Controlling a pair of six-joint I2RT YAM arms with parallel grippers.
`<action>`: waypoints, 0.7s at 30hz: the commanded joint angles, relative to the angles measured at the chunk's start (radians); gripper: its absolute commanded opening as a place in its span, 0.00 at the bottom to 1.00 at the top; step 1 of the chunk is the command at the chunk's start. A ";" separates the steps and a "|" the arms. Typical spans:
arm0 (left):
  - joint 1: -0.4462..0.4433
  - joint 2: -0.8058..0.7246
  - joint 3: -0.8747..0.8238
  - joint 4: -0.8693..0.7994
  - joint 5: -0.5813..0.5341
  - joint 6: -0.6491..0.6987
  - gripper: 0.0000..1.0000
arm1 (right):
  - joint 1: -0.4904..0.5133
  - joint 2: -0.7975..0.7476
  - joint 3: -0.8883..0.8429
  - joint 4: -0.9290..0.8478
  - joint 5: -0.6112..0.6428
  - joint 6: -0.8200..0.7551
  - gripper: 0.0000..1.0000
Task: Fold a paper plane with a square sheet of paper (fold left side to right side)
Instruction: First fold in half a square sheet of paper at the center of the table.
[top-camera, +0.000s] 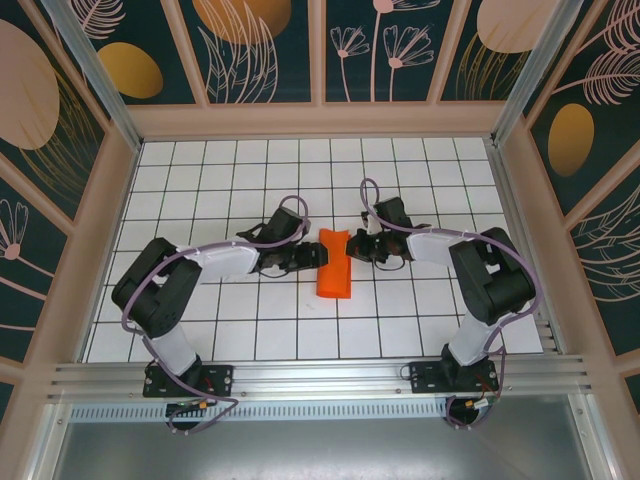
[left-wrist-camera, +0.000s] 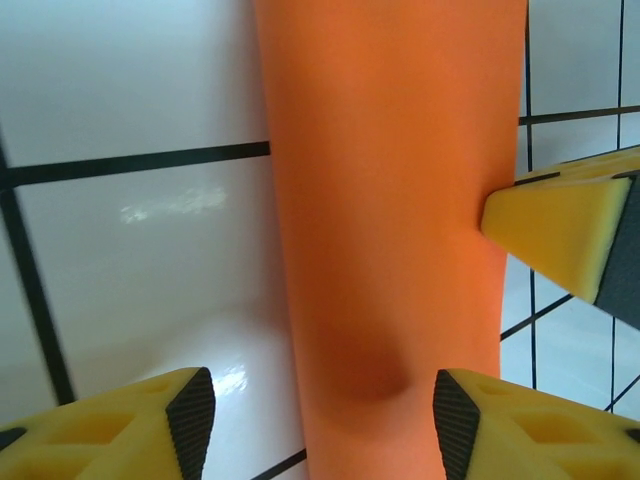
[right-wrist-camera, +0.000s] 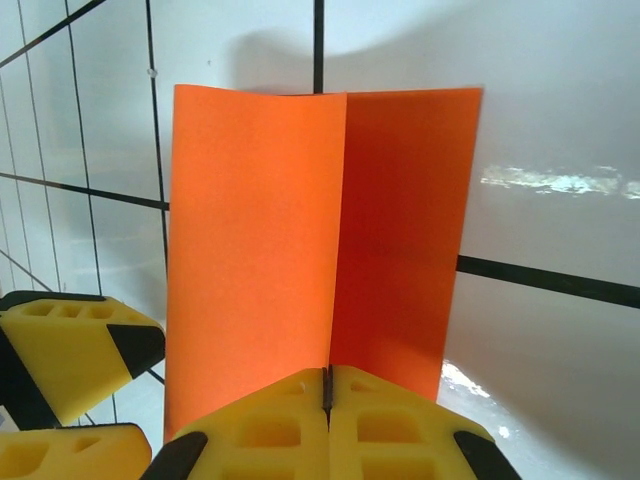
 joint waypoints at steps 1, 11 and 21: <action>-0.013 0.039 0.035 -0.023 -0.007 -0.008 0.58 | -0.006 0.021 0.028 -0.024 0.017 -0.025 0.05; -0.031 0.101 0.083 -0.086 -0.070 0.003 0.45 | -0.022 -0.017 0.036 -0.067 0.051 -0.054 0.27; -0.036 0.118 0.104 -0.107 -0.064 0.021 0.47 | -0.067 -0.123 0.021 -0.155 0.140 -0.102 0.41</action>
